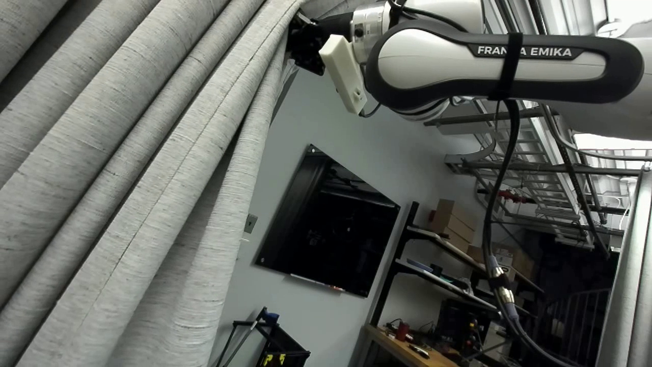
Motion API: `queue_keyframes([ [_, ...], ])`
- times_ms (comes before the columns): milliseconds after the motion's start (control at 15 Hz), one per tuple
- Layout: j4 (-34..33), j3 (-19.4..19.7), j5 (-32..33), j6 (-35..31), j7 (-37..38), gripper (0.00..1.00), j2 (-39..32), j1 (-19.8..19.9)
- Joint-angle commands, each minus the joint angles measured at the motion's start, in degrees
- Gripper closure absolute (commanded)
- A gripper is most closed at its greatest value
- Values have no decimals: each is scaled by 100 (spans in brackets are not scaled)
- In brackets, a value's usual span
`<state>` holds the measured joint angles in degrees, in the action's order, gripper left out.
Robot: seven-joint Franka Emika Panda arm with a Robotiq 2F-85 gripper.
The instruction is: Pull the curtain to the left
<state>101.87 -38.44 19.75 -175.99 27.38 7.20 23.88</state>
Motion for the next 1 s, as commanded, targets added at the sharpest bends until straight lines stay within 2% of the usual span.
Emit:
queue_keyframes([
  [0, 329, -387, 314, 370, 211, 100, -206, -1],
  [400, 356, -609, 850, 582, 548, 100, -47, 406],
  [933, 179, -1060, 1706, 1252, 1167, 100, 29, 839],
])
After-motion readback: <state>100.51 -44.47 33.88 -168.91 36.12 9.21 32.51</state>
